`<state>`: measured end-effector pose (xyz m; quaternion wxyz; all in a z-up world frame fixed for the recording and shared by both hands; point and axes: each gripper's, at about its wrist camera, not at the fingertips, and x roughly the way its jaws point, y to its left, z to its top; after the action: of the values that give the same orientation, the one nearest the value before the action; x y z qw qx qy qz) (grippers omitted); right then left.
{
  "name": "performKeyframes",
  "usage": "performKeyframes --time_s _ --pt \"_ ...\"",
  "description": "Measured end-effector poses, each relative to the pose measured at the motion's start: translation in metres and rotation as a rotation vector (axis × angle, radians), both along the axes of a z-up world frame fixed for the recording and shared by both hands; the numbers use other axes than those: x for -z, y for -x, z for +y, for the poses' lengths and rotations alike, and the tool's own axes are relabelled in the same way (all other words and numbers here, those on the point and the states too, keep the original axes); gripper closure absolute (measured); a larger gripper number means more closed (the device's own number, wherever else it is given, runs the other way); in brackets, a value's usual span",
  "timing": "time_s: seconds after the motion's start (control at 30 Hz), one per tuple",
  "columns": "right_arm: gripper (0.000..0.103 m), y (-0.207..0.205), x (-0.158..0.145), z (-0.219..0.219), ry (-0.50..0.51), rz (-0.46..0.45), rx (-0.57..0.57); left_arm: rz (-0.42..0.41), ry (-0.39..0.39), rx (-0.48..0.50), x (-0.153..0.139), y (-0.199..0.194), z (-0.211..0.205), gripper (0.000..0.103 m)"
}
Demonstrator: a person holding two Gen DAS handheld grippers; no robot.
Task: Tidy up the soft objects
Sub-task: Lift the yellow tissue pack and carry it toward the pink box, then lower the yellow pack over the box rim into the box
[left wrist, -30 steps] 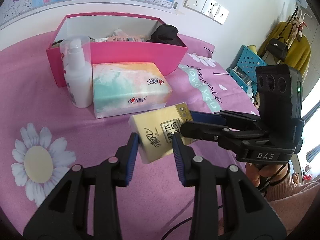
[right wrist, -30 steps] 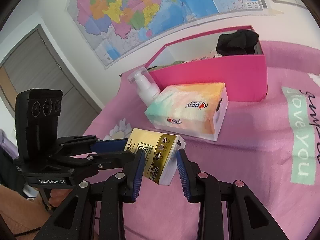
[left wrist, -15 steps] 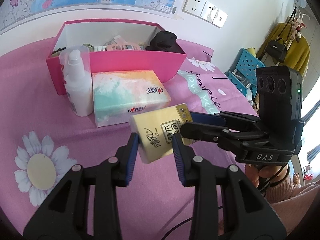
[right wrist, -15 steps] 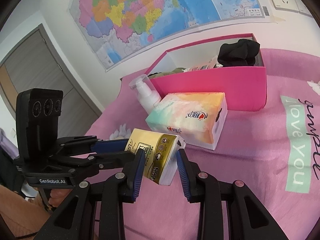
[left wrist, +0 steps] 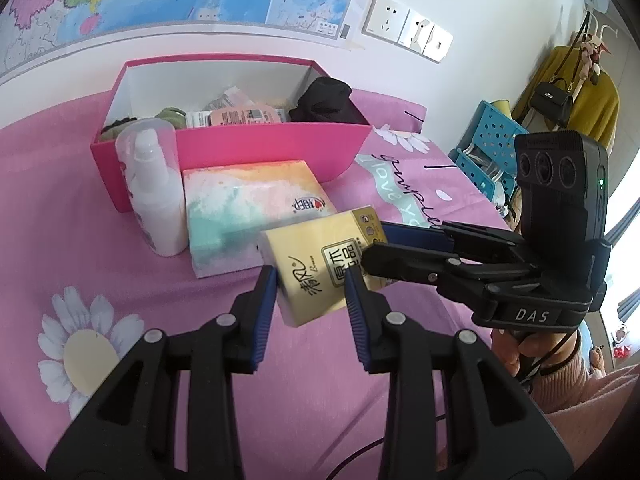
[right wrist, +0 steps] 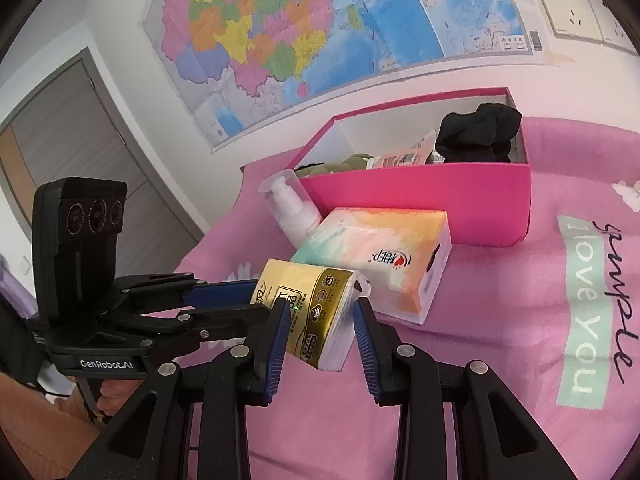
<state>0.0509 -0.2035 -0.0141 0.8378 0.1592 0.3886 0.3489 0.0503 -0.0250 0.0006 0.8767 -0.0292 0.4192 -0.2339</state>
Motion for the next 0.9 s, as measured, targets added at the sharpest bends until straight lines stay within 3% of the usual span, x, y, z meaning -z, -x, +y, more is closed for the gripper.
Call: performKeyframes --time_s 0.9 --pt "0.069 -0.011 -0.018 -0.006 0.000 -0.057 0.012 -0.037 -0.003 -0.015 -0.016 -0.018 -0.002 0.066"
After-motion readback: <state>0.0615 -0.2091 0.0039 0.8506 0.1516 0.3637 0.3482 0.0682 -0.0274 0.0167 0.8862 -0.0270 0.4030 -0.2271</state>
